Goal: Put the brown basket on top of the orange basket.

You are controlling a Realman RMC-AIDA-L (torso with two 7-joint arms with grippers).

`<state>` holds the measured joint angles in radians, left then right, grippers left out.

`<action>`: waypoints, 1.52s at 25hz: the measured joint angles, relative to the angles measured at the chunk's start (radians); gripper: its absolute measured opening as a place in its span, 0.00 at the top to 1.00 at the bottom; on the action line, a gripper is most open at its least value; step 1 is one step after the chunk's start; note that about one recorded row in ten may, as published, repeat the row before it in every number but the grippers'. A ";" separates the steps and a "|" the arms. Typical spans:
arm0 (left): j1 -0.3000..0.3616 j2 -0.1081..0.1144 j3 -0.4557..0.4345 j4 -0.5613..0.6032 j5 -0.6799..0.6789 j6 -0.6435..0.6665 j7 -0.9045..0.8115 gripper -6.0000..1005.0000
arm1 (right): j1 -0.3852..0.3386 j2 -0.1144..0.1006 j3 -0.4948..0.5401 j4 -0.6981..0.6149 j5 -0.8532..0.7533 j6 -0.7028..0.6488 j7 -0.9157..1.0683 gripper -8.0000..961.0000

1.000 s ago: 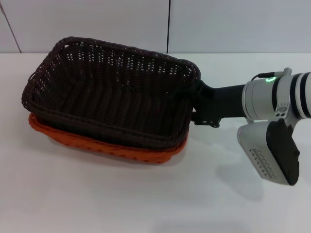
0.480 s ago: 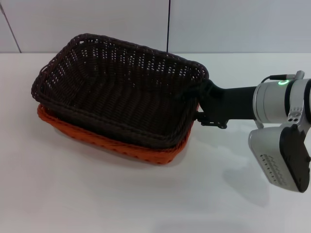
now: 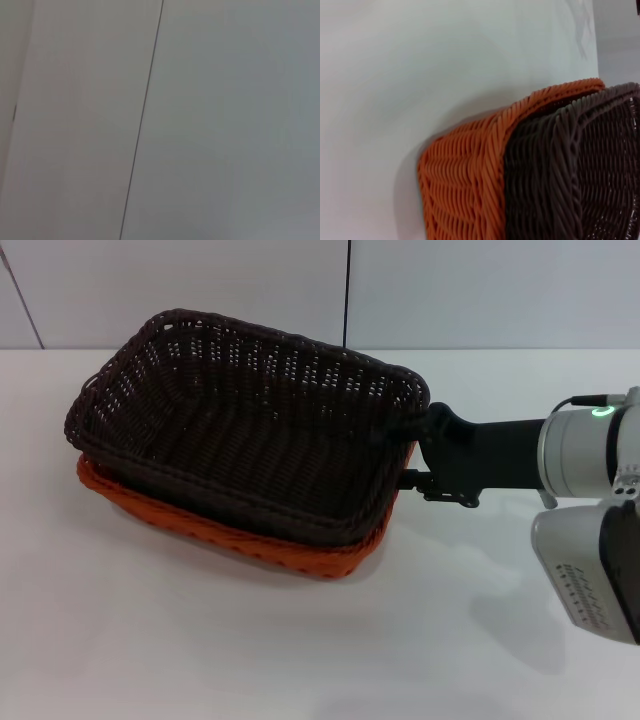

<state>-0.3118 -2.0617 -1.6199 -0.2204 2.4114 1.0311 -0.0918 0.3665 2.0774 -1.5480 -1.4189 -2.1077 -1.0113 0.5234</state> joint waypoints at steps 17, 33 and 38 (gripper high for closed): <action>-0.004 0.002 0.017 -0.010 0.005 0.004 0.002 0.26 | -0.164 0.002 0.143 -0.143 0.412 0.157 -0.010 0.32; -0.015 0.009 0.024 -0.012 0.005 0.006 -0.005 0.26 | -0.190 0.007 0.428 0.716 2.056 -0.361 -0.259 0.30; -0.018 0.012 0.029 -0.012 0.005 0.007 -0.004 0.26 | -0.218 0.006 0.419 0.843 2.108 -0.415 -0.146 0.29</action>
<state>-0.3296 -2.0496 -1.5909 -0.2328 2.4159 1.0380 -0.0956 0.1489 2.0830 -1.1293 -0.5756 0.0003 -1.4267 0.3775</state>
